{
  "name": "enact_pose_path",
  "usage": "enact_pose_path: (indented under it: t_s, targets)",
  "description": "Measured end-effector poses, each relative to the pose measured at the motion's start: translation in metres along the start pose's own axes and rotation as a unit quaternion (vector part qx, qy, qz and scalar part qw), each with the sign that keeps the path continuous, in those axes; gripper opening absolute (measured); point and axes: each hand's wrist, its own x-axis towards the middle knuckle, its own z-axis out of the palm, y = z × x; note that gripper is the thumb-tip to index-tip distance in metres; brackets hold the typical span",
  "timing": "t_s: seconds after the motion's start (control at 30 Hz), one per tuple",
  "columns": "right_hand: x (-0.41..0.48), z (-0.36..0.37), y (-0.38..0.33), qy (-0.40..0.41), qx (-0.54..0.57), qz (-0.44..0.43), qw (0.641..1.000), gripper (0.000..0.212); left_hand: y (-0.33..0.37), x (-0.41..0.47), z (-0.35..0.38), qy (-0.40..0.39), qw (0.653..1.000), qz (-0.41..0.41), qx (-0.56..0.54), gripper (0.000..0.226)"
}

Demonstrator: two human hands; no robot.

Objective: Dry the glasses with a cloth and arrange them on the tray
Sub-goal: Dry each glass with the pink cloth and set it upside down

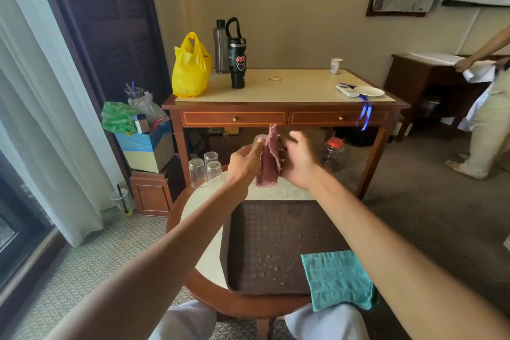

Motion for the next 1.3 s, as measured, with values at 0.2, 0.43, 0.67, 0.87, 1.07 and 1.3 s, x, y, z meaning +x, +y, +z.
enact_pose_path:
  t_s: [0.2,0.43,0.67,0.87,1.07,1.3]
  targets:
    - [-0.005,0.009,0.031,0.073,-0.326,-0.122,0.934,0.042,-0.003,0.001,-0.007,-0.032,0.98,-0.087,-0.176,0.036]
    - [-0.009,0.02,0.038,0.081,-0.318,-0.272,0.905,0.036,0.011,-0.012,-0.006,-0.031,0.981,-0.063,-0.183,0.035]
    - [-0.005,0.041,0.011,0.072,-0.176,-0.192,0.963,0.058,0.015,-0.023,-0.004,-0.012,0.994,0.039,-0.105,0.051]
    - [-0.008,0.042,0.031,0.051,-0.234,-0.166,0.956,0.067,0.025,-0.018,-0.013,0.041,0.989,0.044,-0.135,0.053]
    - [-0.009,0.042,0.046,0.012,-0.319,-0.227,0.92,0.046,0.026,-0.018,-0.02,0.029,0.985,0.025,-0.166,0.026]
    - [-0.015,0.044,0.0,0.046,-0.197,-0.197,0.959,0.058,0.035,-0.027,0.001,-0.018,0.987,0.047,-0.156,0.037]
